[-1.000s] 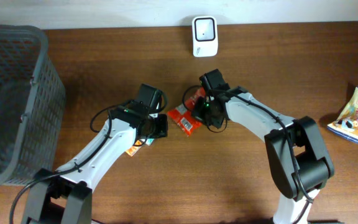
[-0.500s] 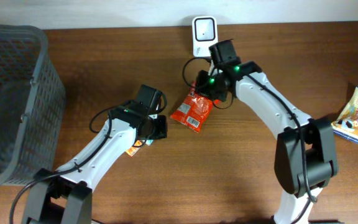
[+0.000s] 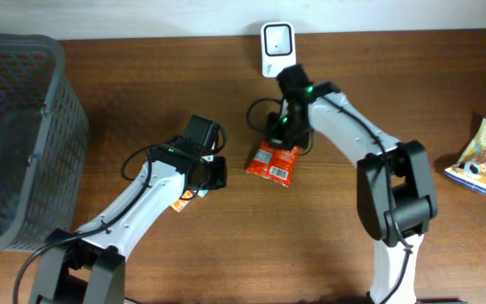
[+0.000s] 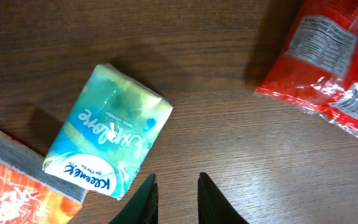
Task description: Scan the item barcode
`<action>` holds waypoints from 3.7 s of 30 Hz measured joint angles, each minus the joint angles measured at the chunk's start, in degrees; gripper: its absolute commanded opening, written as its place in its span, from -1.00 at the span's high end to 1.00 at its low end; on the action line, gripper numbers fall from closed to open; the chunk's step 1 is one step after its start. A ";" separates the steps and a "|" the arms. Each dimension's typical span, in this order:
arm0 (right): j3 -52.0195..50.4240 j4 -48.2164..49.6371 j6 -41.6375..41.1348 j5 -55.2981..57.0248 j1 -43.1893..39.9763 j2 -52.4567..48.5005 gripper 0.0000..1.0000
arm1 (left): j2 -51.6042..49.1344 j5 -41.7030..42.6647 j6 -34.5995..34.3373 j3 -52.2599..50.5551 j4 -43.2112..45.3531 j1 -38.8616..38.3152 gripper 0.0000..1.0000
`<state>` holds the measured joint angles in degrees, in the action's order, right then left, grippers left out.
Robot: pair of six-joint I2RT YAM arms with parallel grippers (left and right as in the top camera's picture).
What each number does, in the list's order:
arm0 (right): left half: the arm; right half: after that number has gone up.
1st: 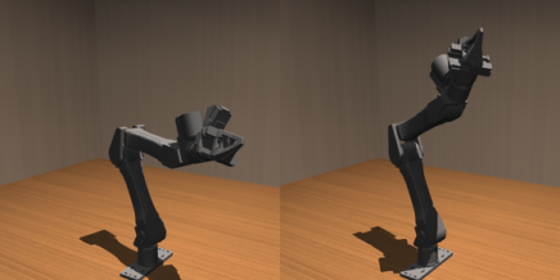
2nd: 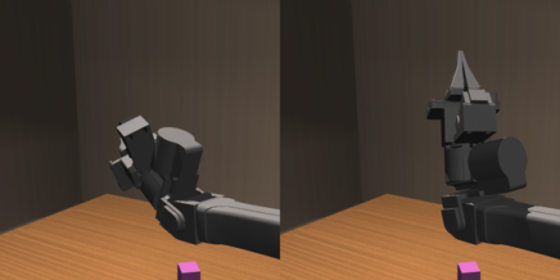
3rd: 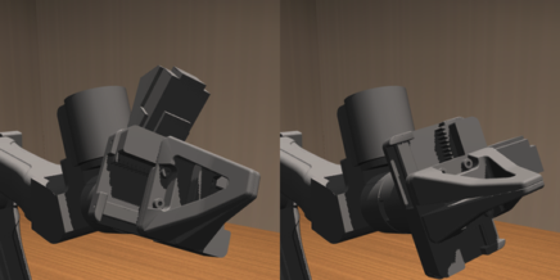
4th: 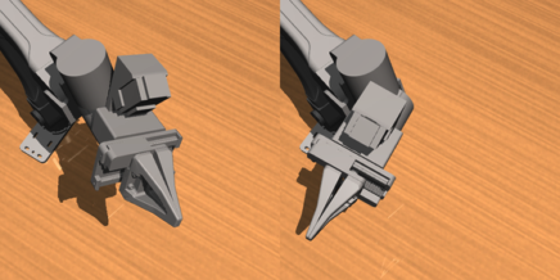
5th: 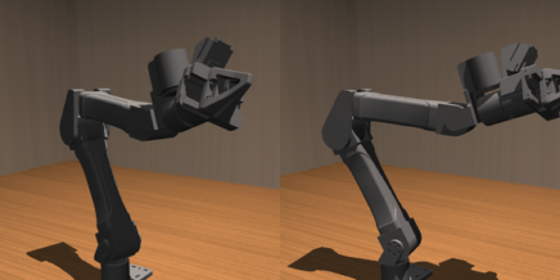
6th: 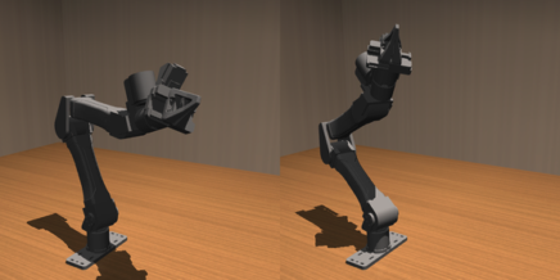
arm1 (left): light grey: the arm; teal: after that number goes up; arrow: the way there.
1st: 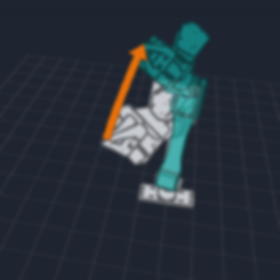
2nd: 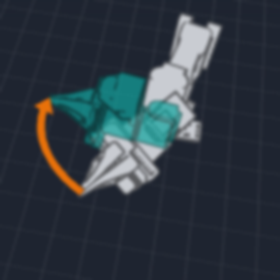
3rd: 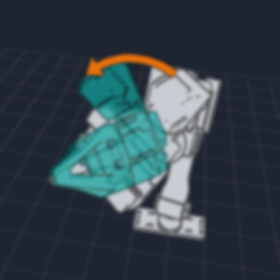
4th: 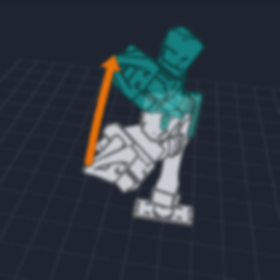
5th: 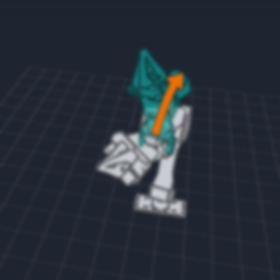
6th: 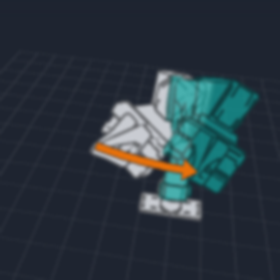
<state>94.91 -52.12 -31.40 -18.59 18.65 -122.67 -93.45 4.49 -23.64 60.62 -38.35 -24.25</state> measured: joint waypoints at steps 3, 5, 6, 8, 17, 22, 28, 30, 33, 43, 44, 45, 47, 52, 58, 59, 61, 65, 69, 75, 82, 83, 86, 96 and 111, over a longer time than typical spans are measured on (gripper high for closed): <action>2.12 -1.53 2.51 0.98 -2.12 0.48 -0.06 | 0.00 0.02 0.00 0.00 -0.02 0.00 0.60; 2.12 -3.61 3.28 2.75 -2.19 0.48 -0.12 | 0.00 0.02 0.00 0.00 -0.02 0.00 0.60; 2.12 -4.70 3.34 4.04 -2.16 0.48 -0.10 | 0.00 0.02 0.00 0.00 -0.02 0.00 0.60; 2.01 -4.87 3.43 5.79 -2.19 0.44 0.03 | 0.00 0.02 0.00 0.00 -0.02 0.00 0.60; 7.13 -15.32 4.50 6.95 -4.42 -1.05 -0.06 | 0.00 0.02 0.00 0.00 -0.22 0.00 0.48; 21.90 -29.09 6.95 9.35 -12.92 0.66 -0.97 | -0.02 0.02 -0.07 0.00 -0.20 0.00 -0.07; 21.99 -30.84 7.43 11.26 -21.03 0.68 -0.97 | -0.02 3.72 0.15 0.00 2.67 0.00 -0.62; 21.99 -33.05 7.43 11.26 -21.16 0.68 -0.97 | -0.11 7.89 1.44 0.00 3.58 0.00 -0.62; 21.99 -35.30 7.43 10.58 -21.16 0.68 -0.98 | -1.36 15.08 5.38 0.00 3.87 0.00 -0.64; 21.99 -44.87 10.27 13.40 -21.16 16.11 -0.97 | -2.40 18.34 7.26 -0.02 18.43 -0.04 -0.64; 21.99 -44.87 10.97 14.10 -21.16 18.40 -0.98 | -3.08 17.64 7.02 -0.02 19.85 -0.04 -0.64; 21.88 -44.87 11.80 14.38 -21.16 19.93 -0.97 | -3.89 17.53 6.91 -0.02 20.98 -0.04 -0.64; 20.81 -44.89 12.68 14.73 -21.16 22.32 -0.97 | -6.27 18.29 6.86 0.15 20.48 -0.04 -0.64; 14.03 -43.95 13.86 14.05 -21.16 29.14 -0.97 | -9.66 21.18 7.48 1.51 19.08 -0.04 -0.73; -5.38 -28.59 16.09 6.51 -21.16 29.99 -0.97 | -11.13 18.58 7.21 2.62 24.96 -0.52 -0.67; -9.05 -25.68 16.55 4.15 -21.14 29.81 -0.97 | -12.31 17.38 5.86 2.62 25.57 -0.98 -0.67; -12.39 -22.84 16.87 1.42 -21.16 29.77 -0.97 | -15.21 16.15 2.82 2.62 26.99 -2.56 -0.68; -13.38 -21.66 17.05 -0.63 -21.14 29.77 -0.97 | -17.51 15.58 0.61 2.62 30.71 -7.06 -0.73; -13.40 -20.83 17.07 -0.22 -21.16 29.77 -0.97 | -18.64 14.58 0.15 2.95 32.37 -9.11 -0.58; -13.40 -20.41 17.07 0.55 -21.14 29.77 -0.97 | -18.64 11.47 0.11 2.95 32.17 -9.11 -0.14; -13.40 -20.41 17.07 0.59 -21.14 29.77 -0.97 | -19.12 11.10 -0.55 2.95 32.15 -9.11 0.53; -13.40 -20.41 17.07 0.70 -21.14 29.77 -0.97 | -19.21 10.69 -0.50 2.95 32.09 -9.11 0.58; -13.40 -20.41 17.07 0.70 -21.14 29.77 -0.97 | -19.28 9.81 -0.59 2.95 31.89 -9.11 1.00; -13.40 -20.39 17.07 0.70 -21.16 29.77 -0.97 | -18.43 1.11 4.83 9.44 19.19 -9.11 1.00; -13.40 -20.39 17.07 0.70 -21.16 29.77 -0.98 | -8.35 -46.36 30.27 10.97 16.37 -9.07 1.00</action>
<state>81.52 -72.51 -14.33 -17.89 -2.50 -92.90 -101.80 -41.87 6.63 71.59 -21.98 -33.32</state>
